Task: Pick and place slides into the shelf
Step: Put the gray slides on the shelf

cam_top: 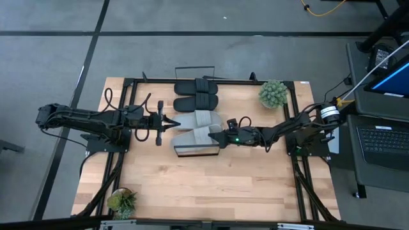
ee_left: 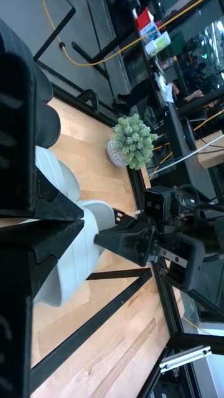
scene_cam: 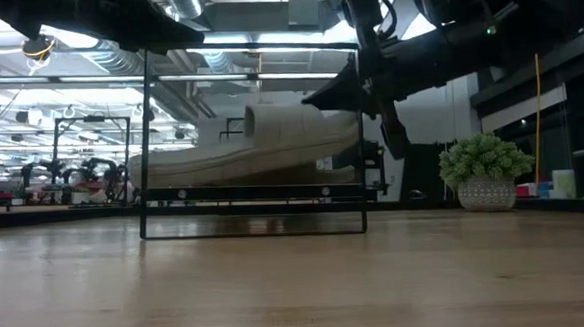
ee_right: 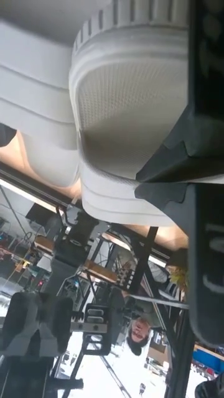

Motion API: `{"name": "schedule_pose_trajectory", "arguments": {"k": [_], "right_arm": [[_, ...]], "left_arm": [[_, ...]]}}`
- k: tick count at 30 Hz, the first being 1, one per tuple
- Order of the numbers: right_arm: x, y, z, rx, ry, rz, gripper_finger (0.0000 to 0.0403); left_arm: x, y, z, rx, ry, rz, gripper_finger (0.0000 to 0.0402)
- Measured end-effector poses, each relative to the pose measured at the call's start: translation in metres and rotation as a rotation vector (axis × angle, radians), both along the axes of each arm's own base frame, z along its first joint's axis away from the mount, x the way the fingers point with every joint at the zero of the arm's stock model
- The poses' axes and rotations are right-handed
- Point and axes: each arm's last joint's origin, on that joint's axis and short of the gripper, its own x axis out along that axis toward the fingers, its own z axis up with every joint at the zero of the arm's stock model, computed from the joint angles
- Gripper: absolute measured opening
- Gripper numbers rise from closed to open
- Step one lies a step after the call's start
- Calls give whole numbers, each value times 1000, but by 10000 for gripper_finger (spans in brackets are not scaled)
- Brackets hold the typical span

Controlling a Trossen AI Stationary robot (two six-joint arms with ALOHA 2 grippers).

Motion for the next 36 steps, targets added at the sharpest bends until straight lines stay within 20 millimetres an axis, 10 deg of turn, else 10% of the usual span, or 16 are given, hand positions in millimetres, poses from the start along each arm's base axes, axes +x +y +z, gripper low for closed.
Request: {"name": "schedule_pose_trajectory", "arguments": {"k": [12, 36], "right_arm": [[-1, 0, -7, -3, 63, -1, 4], [-3, -10, -9, -57, 142, 93, 134]], "left_arm": [[0, 0, -1, 0, 7, 0, 0], [0, 0, -1, -1, 7, 0, 0]]}}
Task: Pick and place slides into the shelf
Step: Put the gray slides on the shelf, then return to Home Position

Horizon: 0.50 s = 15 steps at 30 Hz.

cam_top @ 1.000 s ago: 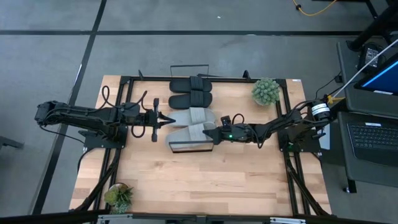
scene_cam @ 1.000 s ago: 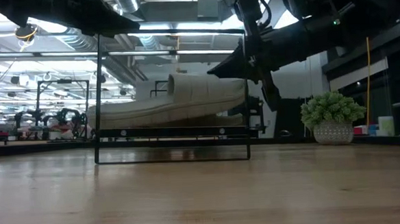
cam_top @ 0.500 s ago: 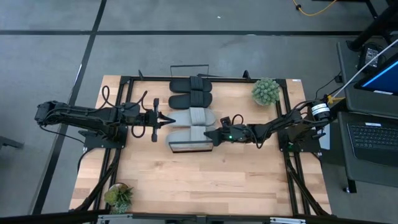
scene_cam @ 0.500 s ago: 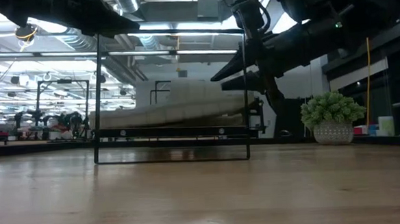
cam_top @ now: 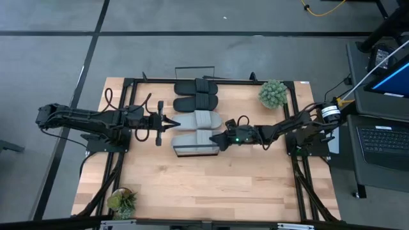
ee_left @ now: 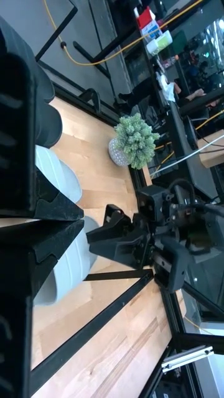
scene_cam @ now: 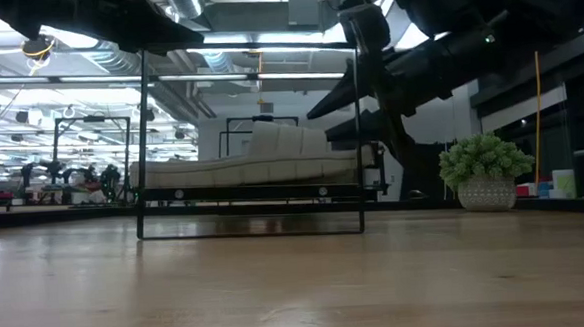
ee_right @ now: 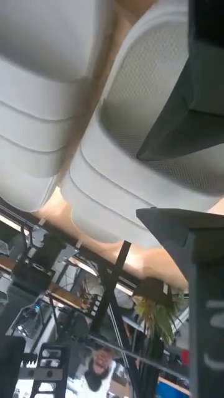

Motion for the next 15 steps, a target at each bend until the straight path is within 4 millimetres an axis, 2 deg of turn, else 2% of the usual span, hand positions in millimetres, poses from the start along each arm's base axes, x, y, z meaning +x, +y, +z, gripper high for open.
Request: {"name": "schedule_pose_trajectory", "arguments": {"k": [5, 9, 15], "right_arm": [[-3, -9, 8, -10, 12, 27, 130], [-11, -11, 8, -32, 107, 21, 130], [-16, -12, 24, -106, 73, 41, 130]], "left_arm": [[0, 0, 0, 0, 0, 0, 0], [0, 0, 0, 0, 0, 0, 0], [0, 0, 0, 0, 0, 0, 0]]}}
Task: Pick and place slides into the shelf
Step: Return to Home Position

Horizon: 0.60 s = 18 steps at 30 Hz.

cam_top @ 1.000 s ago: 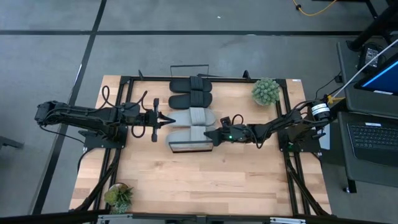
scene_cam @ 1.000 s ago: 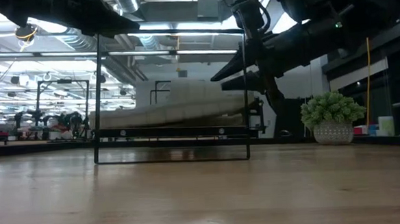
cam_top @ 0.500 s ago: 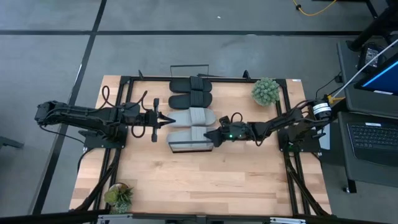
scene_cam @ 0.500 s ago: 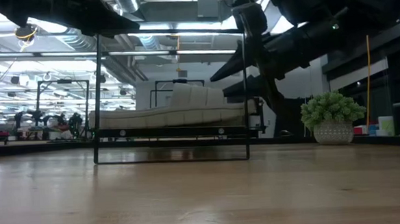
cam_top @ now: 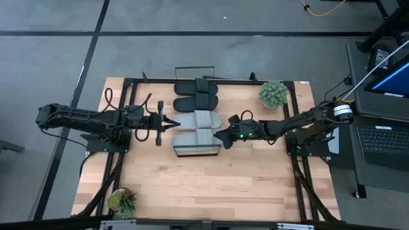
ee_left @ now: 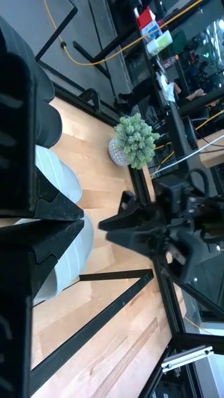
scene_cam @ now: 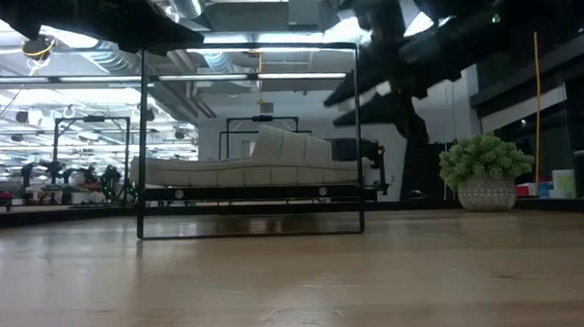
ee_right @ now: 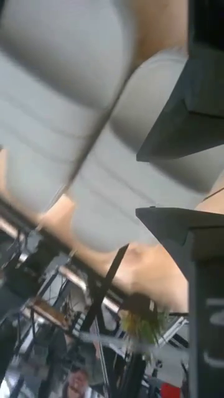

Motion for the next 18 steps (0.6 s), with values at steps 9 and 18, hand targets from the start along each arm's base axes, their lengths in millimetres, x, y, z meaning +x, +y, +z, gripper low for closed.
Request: {"name": "schedule_pose_trajectory", "arguments": {"k": [9, 18], "right_arm": [[-18, -9, 35, -210, -51, 37, 129], [-41, -2, 60, -499, -22, 59, 110]], "left_arm": [[-4, 0, 5, -22, -36, 4, 0], [-21, 0, 15, -71, -80, 23, 0]]}}
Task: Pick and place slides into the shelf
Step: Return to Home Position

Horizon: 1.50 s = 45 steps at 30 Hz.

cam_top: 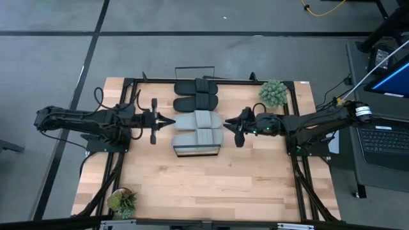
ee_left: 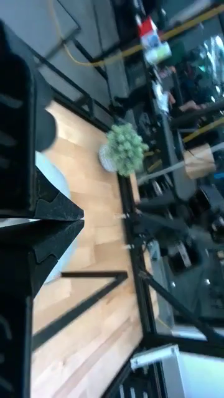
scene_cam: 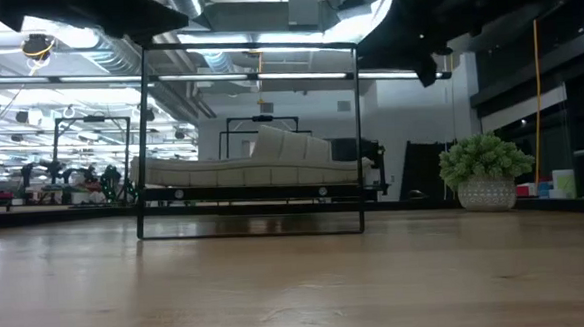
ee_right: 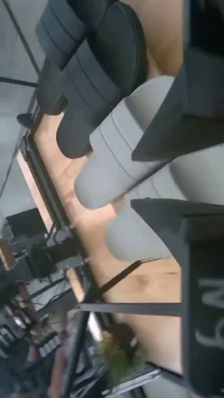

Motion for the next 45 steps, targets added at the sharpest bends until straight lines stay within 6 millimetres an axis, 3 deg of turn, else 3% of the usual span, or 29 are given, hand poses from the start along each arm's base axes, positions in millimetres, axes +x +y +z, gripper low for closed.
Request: {"name": "schedule_pose_trajectory", "arguments": {"k": [7, 13, 21, 26, 30, 37, 45], "right_arm": [[-2, 17, 0, -126, 33, 99, 12], [-1, 20, 1, -172, 25, 125, 9], [-1, 25, 3, -242, -64, 275, 6], [-8, 26, -10, -277, -106, 307, 5], [-23, 23, -11, -277, -140, 303, 6], [-65, 17, 4, -356, -282, 296, 5], [-97, 11, -18, -405, -317, 292, 4]], "left_arm": [[-26, 3, 8, -18, -40, 154, 0], [-48, 2, 15, -17, -142, 147, 0], [-65, -2, -29, -27, -204, 36, 0], [-67, -2, -58, -47, -264, 20, 0], [-68, -2, -69, -54, -272, 20, 0], [-67, -2, -75, -68, -268, 23, 0], [-66, -1, -81, -69, -249, 43, 0]]}}
